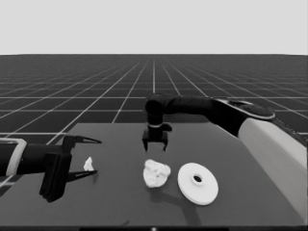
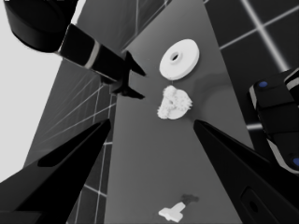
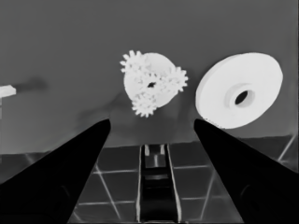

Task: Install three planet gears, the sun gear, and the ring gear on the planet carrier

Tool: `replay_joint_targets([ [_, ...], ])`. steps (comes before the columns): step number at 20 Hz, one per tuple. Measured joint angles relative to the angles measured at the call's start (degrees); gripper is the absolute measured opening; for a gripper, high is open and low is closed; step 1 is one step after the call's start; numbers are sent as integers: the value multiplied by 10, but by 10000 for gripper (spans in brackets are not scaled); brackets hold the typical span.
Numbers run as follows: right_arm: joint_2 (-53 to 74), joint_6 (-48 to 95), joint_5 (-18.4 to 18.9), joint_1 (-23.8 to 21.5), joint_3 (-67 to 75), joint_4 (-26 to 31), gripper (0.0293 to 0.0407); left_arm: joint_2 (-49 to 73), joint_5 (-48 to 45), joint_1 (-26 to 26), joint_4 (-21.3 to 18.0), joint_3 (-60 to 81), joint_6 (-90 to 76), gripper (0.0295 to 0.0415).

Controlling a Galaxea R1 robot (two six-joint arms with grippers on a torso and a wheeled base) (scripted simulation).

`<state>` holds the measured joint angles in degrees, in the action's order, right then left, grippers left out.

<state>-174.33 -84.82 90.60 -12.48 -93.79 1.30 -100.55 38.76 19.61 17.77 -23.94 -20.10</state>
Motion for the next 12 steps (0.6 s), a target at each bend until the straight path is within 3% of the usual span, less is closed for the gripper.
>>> replay_joint_targets([
  [5, -1, 46, 0, -13, -7, 14, 385, 0, 0, 0, 0, 0, 0, 385],
  [6, 154, 290, -95, 77, 252, -159, 406, 0, 0, 0, 0, 0, 0, 385],
  [7, 393, 445, -150, 189, 442, -263, 395, 0, 0, 0, 0, 0, 0, 385],
  [8, 541, 536, -182, 251, 554, -325, 389, 0, 0, 0, 0, 0, 0, 385],
  [10, 672, 622, -213, 304, 660, -382, 385, 0, 0, 0, 0, 0, 0, 385],
  [12, 714, 652, -224, 320, 697, -402, 385, 0, 0, 0, 0, 0, 0, 385],
])
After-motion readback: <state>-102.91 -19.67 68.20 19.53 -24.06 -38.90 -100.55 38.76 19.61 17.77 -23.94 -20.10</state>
